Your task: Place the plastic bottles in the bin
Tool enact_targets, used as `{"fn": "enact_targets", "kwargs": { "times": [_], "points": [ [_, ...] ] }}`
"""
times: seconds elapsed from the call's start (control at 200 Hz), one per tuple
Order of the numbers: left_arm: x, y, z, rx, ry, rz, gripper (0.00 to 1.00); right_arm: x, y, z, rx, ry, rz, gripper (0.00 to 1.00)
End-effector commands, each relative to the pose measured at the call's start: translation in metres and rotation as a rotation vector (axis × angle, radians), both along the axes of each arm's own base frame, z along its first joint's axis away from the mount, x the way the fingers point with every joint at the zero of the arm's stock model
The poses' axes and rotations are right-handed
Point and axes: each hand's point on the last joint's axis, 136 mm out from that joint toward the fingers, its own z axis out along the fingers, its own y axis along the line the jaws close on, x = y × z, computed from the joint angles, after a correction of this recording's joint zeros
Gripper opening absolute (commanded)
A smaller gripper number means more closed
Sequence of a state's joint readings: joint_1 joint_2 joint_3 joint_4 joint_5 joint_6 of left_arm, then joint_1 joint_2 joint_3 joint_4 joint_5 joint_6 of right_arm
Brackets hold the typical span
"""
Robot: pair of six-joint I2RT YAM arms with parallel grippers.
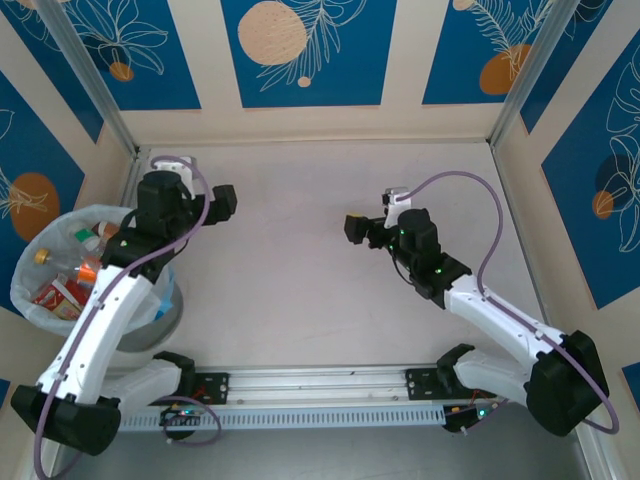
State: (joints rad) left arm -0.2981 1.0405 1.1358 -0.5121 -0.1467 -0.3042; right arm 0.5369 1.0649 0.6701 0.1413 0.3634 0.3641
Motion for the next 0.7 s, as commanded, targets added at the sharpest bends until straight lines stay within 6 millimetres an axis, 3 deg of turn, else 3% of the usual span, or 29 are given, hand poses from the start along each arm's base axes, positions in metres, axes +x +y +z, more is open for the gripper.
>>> {"fn": "enact_targets", "kwargs": {
  "times": [0.0,0.15,0.355,0.47,0.695],
  "points": [
    [0.017,0.004,-0.010,0.136,-0.083,-0.009,0.99,0.002,-0.035,-0.011,-0.022,0.019,-0.121,1.00],
    [0.031,0.013,-0.065,0.298,-0.047,-0.033,0.99,0.006,-0.077,-0.028,-0.020,0.061,-0.237,1.00],
    [0.041,0.028,-0.128,0.335,-0.045,-0.045,0.99,0.012,-0.128,-0.052,-0.044,0.108,-0.359,1.00],
    [0.041,0.039,-0.154,0.324,-0.016,-0.036,0.99,0.013,-0.144,-0.066,-0.082,0.118,-0.384,0.99],
    [0.048,0.045,-0.191,0.343,-0.043,-0.043,0.99,0.021,-0.154,-0.079,-0.134,0.101,-0.359,0.99]
  ]
}}
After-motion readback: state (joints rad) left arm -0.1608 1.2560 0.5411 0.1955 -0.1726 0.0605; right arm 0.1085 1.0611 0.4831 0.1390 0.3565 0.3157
